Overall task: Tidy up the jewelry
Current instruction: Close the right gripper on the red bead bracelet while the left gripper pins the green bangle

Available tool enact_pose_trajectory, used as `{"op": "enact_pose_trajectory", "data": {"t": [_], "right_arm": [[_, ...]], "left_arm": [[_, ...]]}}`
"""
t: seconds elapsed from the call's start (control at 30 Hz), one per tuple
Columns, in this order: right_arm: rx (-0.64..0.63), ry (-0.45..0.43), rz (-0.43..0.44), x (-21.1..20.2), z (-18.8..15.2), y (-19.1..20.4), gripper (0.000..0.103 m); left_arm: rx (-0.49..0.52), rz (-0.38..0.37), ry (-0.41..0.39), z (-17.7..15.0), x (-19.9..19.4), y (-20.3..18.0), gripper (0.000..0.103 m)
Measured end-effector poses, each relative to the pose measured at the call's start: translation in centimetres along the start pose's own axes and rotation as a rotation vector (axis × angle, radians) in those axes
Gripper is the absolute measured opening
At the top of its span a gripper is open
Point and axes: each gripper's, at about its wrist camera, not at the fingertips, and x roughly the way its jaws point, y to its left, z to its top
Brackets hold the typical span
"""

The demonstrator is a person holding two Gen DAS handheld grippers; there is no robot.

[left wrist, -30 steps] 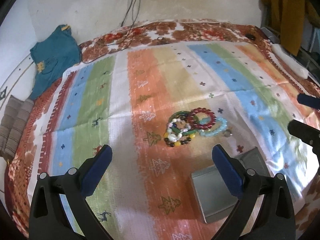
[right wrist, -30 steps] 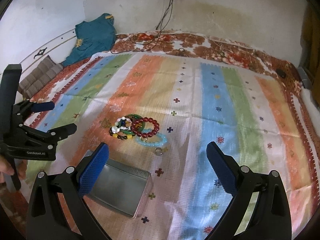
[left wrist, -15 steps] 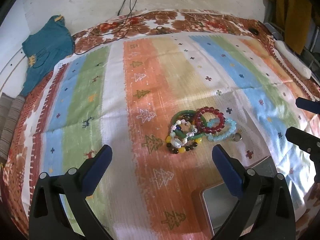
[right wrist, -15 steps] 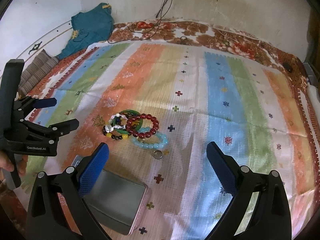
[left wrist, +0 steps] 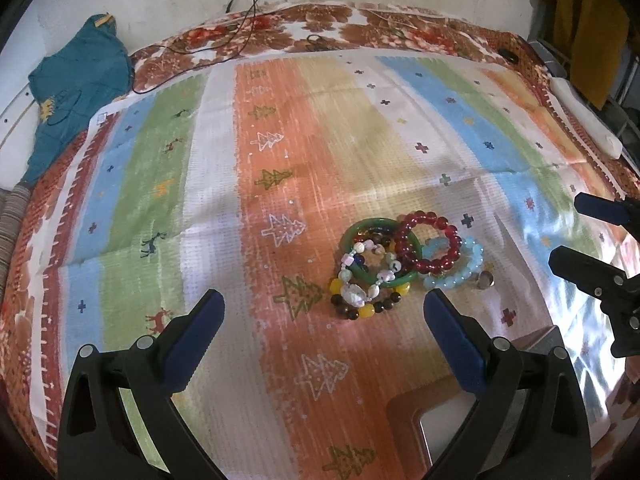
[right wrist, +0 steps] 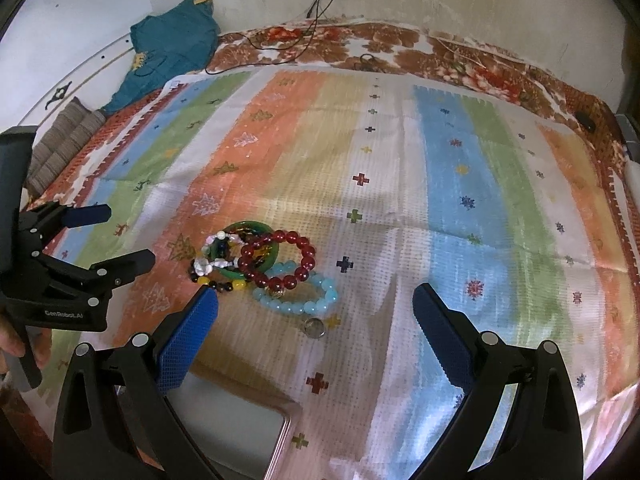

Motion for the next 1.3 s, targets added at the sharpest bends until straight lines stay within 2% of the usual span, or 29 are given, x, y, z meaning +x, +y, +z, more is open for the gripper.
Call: {"op": "enact_pose_trajectory", "data": {"t": [0.13, 0.23, 0.6, 0.7, 0.77, 0.93, 1.1, 1.3], "right_arm": [[0.017, 0.011, -0.005, 0.6, 0.3, -0.4, 0.099], [0.022, 0.017, -0.024, 1.2, 0.4, -0.5, 0.099], [0.009, 0.047, -0.024, 3.2, 0.9, 0.0, 0.099], [0.012, 0.054, -0.025, 3.8, 1.1, 0.1, 0.092], [0.017, 0.063, -0.023, 4.3, 1.3, 0.1, 0.091], [0.016, 0.070, -0.020, 5.1, 1.4, 0.1, 0.091], [0.009, 0.101, -0.014, 6.4, 1.4, 0.1, 0.072], [0.013, 0.123, 0.009, 7.4, 1.6, 0.2, 0.059]], "left_arm": [[0.019, -0.006, 0.023, 0.1, 1.1, -0.1, 0.087], [0.051, 0.018, 0.028, 0.1, 1.8, -0.4, 0.087], [0.053, -0.021, 0.050, 0.6, 3.8, -0.1, 0.076], [0.064, -0.032, 0.057, 0.7, 4.3, -0.1, 0.073], [0.072, -0.030, 0.064, 0.8, 4.6, -0.2, 0.066], [0.080, -0.048, 0.067, 0.9, 5.1, -0.3, 0.065], [0.080, -0.066, 0.078, 0.9, 5.8, -0.3, 0.063], [0.050, -0.111, 0.075, 1.1, 6.3, -0.1, 0.060]]}}
